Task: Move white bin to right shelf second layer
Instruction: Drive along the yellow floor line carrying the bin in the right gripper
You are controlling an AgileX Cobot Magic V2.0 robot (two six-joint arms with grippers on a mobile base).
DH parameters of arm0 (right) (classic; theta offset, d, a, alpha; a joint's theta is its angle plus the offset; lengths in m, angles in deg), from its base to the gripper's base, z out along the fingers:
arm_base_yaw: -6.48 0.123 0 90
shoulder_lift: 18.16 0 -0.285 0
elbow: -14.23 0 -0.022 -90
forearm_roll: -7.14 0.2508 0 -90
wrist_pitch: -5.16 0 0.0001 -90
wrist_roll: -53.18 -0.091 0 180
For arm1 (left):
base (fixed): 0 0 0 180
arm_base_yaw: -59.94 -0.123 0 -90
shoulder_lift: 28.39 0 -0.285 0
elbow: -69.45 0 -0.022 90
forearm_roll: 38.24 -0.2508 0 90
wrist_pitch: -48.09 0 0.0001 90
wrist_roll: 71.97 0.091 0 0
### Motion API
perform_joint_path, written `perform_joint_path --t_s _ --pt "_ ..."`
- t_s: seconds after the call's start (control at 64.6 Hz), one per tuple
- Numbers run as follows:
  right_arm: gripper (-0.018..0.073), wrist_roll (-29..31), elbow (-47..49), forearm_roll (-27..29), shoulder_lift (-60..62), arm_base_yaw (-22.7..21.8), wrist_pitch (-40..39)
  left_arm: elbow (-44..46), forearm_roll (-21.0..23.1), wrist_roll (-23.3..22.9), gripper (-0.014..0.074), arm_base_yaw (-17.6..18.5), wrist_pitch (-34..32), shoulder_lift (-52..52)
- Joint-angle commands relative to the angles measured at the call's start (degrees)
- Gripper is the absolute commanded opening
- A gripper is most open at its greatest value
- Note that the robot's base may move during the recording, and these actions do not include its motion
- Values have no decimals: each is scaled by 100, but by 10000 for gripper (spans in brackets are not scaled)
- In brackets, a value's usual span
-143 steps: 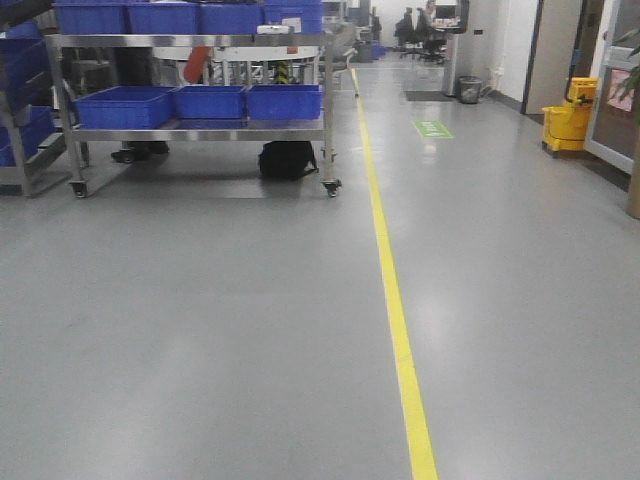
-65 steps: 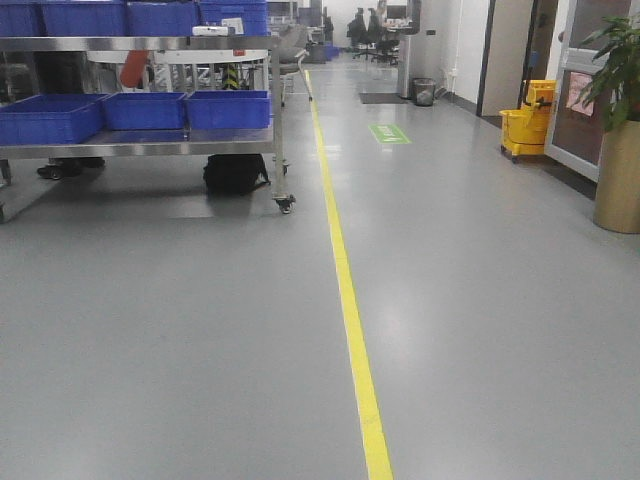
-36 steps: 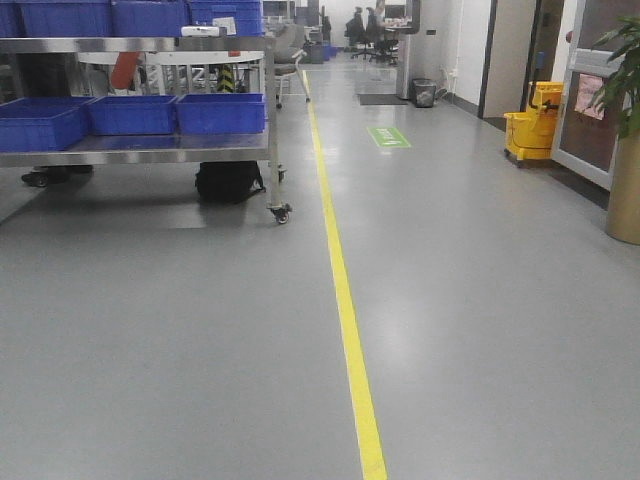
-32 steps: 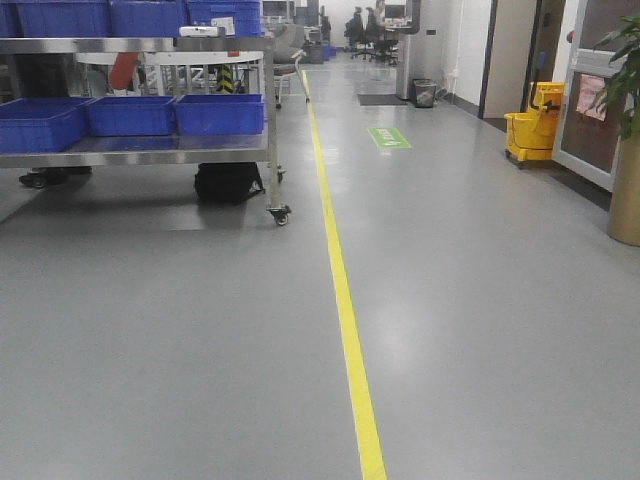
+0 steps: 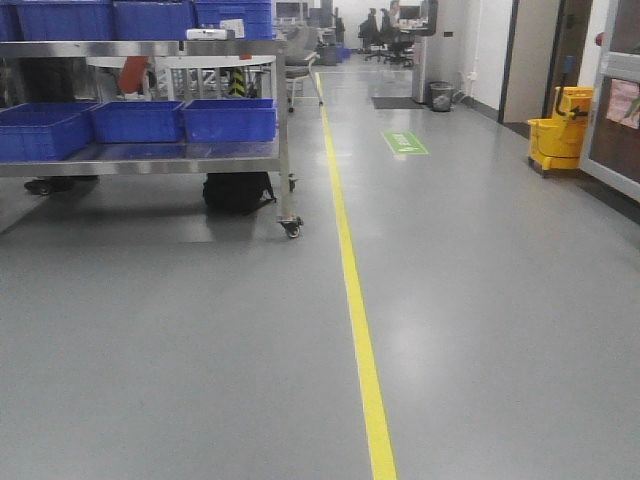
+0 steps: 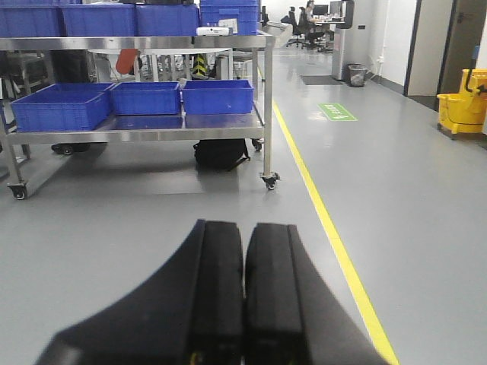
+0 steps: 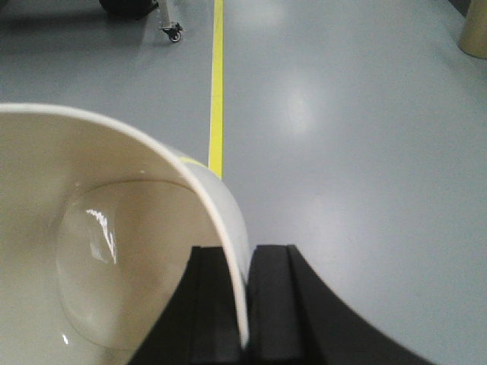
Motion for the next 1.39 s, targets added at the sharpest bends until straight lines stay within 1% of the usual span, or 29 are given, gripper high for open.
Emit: perform_joint_path --t_s 0.0,1.377 --pt "48 20 159 -11 -39 -40 -576 -211 36 -27 85 23 -452 92" --pt "48 20 159 -11 -39 -40 -576 -211 36 -27 85 23 -452 92"
